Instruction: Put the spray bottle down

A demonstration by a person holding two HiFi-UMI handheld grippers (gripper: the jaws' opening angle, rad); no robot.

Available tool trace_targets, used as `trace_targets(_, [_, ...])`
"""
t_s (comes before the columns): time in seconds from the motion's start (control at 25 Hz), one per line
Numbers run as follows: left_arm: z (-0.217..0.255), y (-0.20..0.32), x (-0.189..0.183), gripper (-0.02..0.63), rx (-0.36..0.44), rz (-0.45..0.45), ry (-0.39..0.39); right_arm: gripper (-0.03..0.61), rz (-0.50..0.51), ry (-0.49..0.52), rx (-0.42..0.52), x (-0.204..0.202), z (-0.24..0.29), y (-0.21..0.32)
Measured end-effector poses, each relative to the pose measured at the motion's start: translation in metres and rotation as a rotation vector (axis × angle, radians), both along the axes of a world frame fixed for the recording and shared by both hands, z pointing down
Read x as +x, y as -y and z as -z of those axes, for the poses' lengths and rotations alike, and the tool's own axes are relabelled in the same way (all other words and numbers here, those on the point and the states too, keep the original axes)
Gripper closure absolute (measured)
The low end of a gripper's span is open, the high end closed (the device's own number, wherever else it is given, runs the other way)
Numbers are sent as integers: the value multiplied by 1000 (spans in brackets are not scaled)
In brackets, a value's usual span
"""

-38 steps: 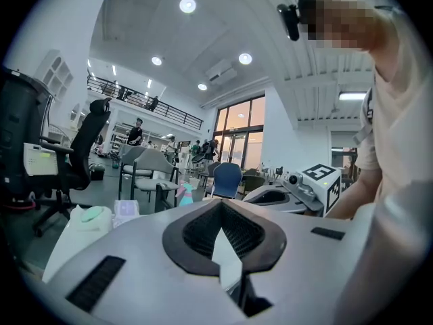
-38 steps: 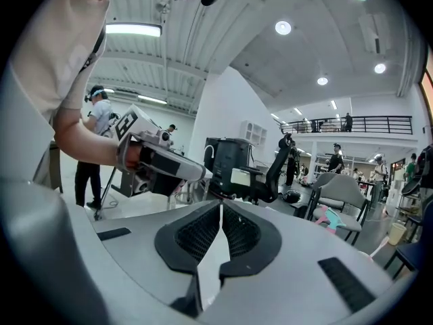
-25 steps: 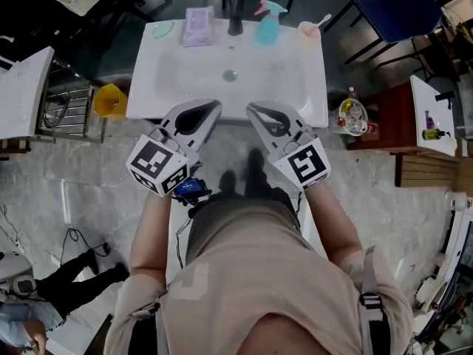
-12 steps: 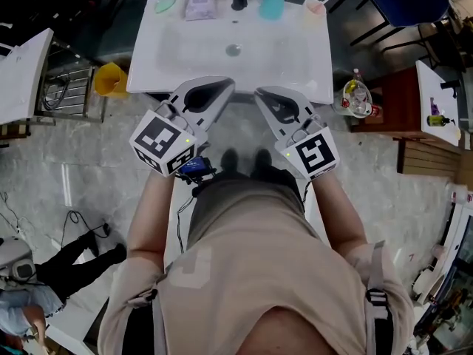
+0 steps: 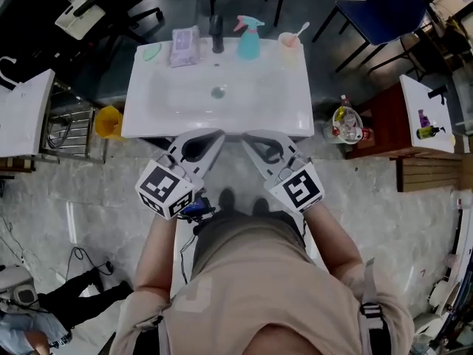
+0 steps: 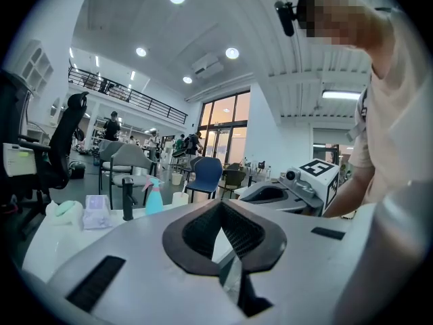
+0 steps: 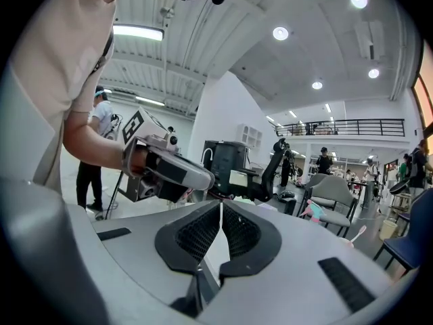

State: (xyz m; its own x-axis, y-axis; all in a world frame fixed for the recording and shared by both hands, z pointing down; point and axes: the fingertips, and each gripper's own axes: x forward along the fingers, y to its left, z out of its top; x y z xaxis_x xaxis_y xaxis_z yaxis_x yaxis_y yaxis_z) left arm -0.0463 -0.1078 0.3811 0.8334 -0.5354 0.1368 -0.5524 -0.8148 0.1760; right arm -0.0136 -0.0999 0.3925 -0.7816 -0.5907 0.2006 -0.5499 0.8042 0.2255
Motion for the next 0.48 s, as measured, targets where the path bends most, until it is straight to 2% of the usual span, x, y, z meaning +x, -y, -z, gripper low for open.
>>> trace_targets(0.24, [-2, -6, 29, 606, 40, -8, 65, 551, 14, 11, 9, 22, 5, -5])
trace_targets(0.48, [-8, -13, 41, 606, 14, 9, 51, 549, 15, 24, 3, 40, 3, -10])
